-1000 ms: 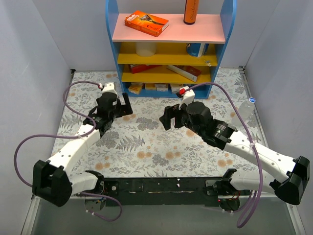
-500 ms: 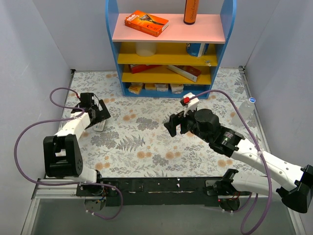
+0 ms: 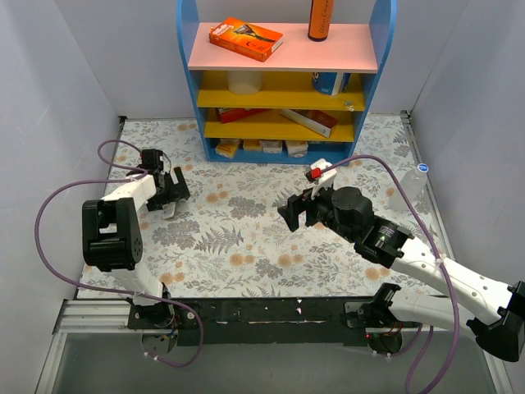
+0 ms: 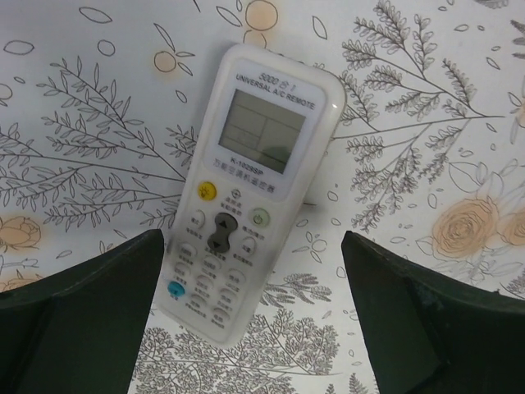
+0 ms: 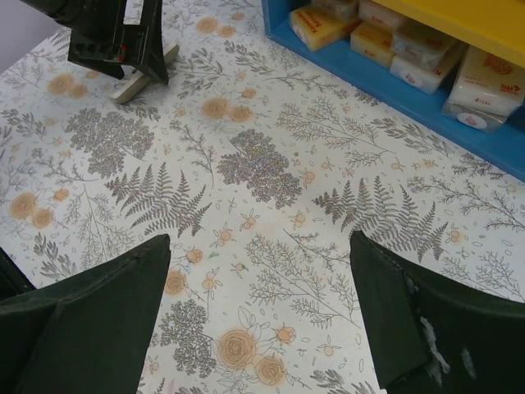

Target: Unload the batteries from the remote control

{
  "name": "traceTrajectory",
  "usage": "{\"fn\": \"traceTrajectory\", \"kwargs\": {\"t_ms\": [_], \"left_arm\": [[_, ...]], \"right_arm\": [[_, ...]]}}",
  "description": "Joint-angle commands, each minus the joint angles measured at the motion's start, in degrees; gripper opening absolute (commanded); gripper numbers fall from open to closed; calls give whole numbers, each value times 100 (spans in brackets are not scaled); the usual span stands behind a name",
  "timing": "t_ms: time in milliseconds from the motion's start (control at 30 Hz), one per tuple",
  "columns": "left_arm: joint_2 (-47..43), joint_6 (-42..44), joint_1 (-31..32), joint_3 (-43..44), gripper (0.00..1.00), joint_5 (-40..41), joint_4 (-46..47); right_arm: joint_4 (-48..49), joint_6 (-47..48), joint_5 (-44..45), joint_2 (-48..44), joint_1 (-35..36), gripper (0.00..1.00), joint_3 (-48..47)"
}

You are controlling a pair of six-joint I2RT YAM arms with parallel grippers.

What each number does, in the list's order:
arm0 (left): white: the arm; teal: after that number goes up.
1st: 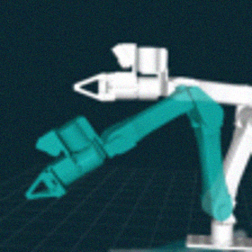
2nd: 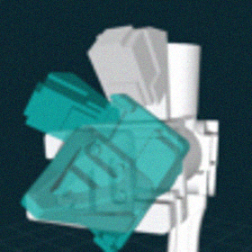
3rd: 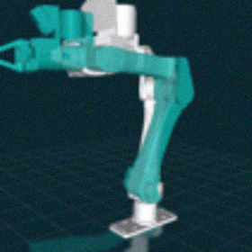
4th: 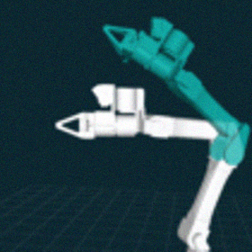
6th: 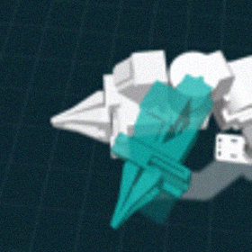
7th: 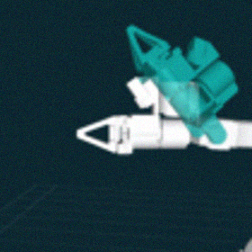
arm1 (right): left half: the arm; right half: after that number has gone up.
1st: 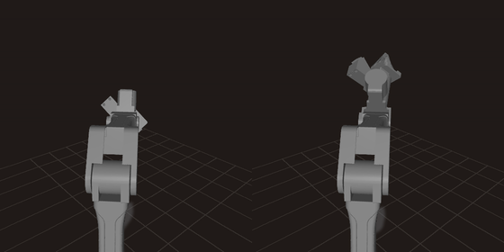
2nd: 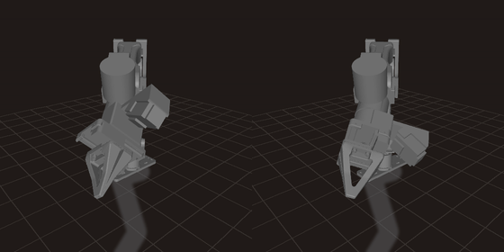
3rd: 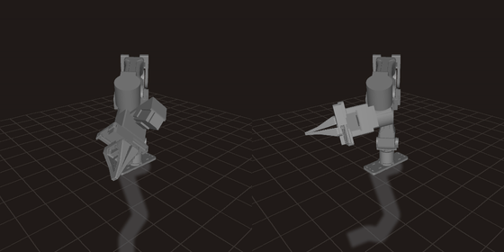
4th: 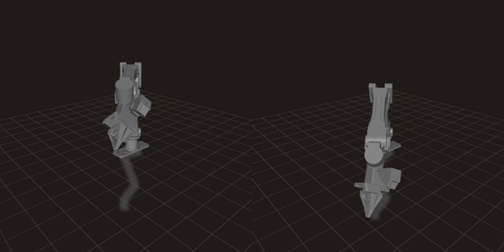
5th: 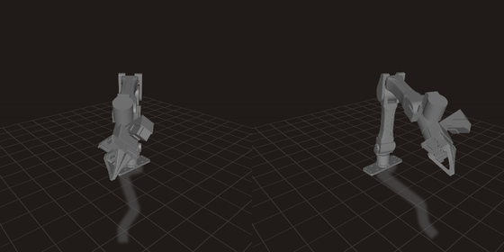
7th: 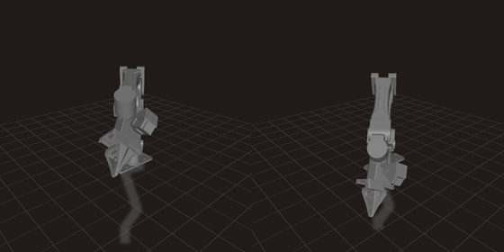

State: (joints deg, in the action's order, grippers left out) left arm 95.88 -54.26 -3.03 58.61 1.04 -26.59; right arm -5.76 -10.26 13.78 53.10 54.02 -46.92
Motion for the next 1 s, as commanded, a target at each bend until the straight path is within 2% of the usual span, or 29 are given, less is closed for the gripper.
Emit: {"fn": "traceTrajectory", "kwargs": {"t_ms": [0, 300, 367, 400, 433, 500, 633, 667, 700, 767, 800, 867, 967], "left_arm": [[282, 196, 39, 274, 89, 327, -145], [432, 170, 118, 274, 59, -16, -127], [354, 100, 127, 230, 50, -286, -127], [318, 74, 153, 195, 41, -384, -136], [257, -40, 162, 160, 36, -481, -127], [20, -181, 171, 55, 28, -1051, -110], [-656, -664, 180, -313, 22, -2649, 197], [-867, -978, 180, -454, 21, -2975, 511], [-1234, -1199, 197, -604, 21, -3630, 714], [-1614, -1821, 224, -1209, 21, -4266, 1653], [-1903, -2338, 406, -1386, 20, -4870, 1996], [-2116, -2895, 722, -1852, 20, -5139, 2919], [-2503, -3257, 1389, -2081, 20, -5210, 3397]], "right_arm": [[382, 138, 81, -90, 3, 96, 42], [391, -19, -24, 95, -5, 95, 25], [391, -89, -200, 121, -5, 95, 86], [409, -116, -270, 148, -5, 95, 112], [470, -142, -419, 165, -5, 95, 147], [523, -282, -481, 192, -5, 95, 305], [1129, -494, -1042, 323, -5, 96, 464], [1260, -555, -1175, 385, -5, 96, 455], [1357, -634, -1324, 498, -5, 96, 420], [1524, -819, -2035, 613, -14, 96, 411], [1891, -915, -2307, 770, -23, 97, 498], [2401, -1442, -2923, 938, -32, 97, 622], [3404, -2154, -3302, 1324, -32, 97, 850]]}}
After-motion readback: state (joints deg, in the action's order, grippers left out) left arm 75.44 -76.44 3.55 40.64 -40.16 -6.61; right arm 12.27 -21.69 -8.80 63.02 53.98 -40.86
